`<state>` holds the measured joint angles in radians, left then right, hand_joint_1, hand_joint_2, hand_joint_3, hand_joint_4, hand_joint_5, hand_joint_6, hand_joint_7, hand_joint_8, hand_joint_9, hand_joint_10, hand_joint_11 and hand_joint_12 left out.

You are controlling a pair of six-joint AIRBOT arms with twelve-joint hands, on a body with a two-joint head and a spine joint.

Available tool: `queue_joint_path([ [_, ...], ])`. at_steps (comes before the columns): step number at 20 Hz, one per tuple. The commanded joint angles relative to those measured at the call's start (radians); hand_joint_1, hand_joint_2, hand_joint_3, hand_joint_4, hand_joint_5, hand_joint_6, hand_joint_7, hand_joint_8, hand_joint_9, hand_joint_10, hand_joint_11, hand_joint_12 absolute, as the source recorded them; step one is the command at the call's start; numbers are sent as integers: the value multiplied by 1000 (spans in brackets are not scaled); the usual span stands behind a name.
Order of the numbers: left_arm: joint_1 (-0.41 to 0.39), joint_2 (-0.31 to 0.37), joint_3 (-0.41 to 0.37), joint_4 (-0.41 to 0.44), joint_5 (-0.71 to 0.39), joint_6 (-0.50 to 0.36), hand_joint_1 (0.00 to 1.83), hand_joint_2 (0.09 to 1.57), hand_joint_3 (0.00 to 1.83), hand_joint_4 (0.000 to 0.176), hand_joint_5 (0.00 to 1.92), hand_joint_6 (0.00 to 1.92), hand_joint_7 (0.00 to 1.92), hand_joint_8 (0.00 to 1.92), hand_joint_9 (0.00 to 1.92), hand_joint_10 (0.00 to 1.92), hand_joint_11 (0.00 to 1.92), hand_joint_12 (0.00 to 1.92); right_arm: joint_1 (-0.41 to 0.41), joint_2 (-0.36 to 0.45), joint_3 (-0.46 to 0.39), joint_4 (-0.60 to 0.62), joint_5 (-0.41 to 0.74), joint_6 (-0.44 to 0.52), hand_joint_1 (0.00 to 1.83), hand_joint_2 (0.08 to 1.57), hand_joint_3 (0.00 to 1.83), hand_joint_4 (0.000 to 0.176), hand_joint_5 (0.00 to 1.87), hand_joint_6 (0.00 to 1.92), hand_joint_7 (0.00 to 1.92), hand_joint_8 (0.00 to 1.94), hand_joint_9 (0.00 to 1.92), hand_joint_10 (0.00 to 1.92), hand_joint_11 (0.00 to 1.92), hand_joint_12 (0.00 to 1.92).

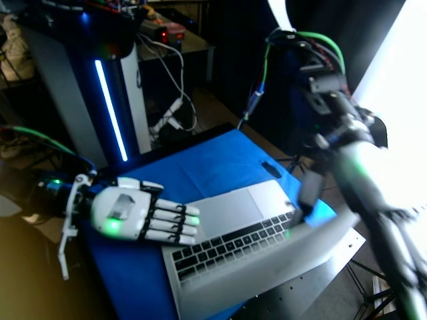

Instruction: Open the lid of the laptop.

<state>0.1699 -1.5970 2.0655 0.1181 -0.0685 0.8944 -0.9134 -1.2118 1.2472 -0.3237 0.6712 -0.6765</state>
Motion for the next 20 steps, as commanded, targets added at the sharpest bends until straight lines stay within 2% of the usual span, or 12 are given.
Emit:
queue_joint_path([
  [1, -10, 8, 39, 15, -17, 7, 818, 1051, 6, 176, 0, 0, 0, 0, 0, 0, 0, 0, 1, -12, -13, -28, 60, 19, 0, 1295, 4, 0, 9, 3, 0, 0, 0, 0, 0, 0],
  [4, -41, -23, 119, 69, 31, 7, 835, 1052, 2, 176, 0, 0, 0, 0, 0, 0, 0, 0, 2, -16, -17, -45, 69, 26, 0, 1281, 0, 0, 5, 2, 0, 0, 0, 0, 3, 1],
  [6, -52, -34, 148, 97, 55, 7, 760, 1058, 4, 176, 0, 0, 0, 0, 0, 0, 0, 0, 3, -22, -17, -54, 73, 26, 0, 1290, 2, 0, 5, 2, 0, 0, 0, 0, 0, 0],
  [10, -54, -77, 206, 98, 70, 7, 815, 1067, 5, 176, 0, 0, 0, 0, 0, 0, 0, 0, 3, -23, -17, -58, 83, 26, 0, 1303, 5, 0, 3, 0, 0, 0, 0, 0, 0, 0],
  [12, -53, -73, 197, 90, 63, 7, 819, 1058, 0, 176, 0, 0, 0, 0, 0, 0, 0, 0, 3, -23, -17, -58, 85, 26, 0, 1309, 6, 0, 0, 0, 0, 0, 0, 0, 0, 0],
  [13, -46, -53, 159, 81, 44, 7, 808, 1049, 0, 176, 0, 0, 0, 0, 0, 0, 0, 0, 3, -22, -20, -57, 85, 30, 0, 1297, 0, 0, 0, 0, 0, 0, 0, 0, 0, 0],
  [14, -31, -10, 86, 57, -9, 7, 750, 1057, 2, 176, 0, 0, 0, 0, 0, 0, 0, 0, 2, -22, -24, -53, 85, 35, 0, 1304, 3, 0, 7, 3, 0, 0, 0, 0, 0, 0],
  [16, -12, 78, -55, 39, -114, 5, 793, 1047, 0, 176, 0, 0, 0, 0, 0, 0, 0, 0, 2, -22, -31, -40, 85, 36, 0, 1313, 6, 0, 0, 0, 0, 0, 0, 0, 0, 0],
  [20, 9, 239, -296, 42, -349, 5, 631, 1012, 0, 176, 13, 5, 0, 0, 0, 0, 0, 0, 1, -5, -35, 2, 84, 36, 0, 1304, 0, 0, 2, 0, 0, 0, 0, 0, 0, 0],
])
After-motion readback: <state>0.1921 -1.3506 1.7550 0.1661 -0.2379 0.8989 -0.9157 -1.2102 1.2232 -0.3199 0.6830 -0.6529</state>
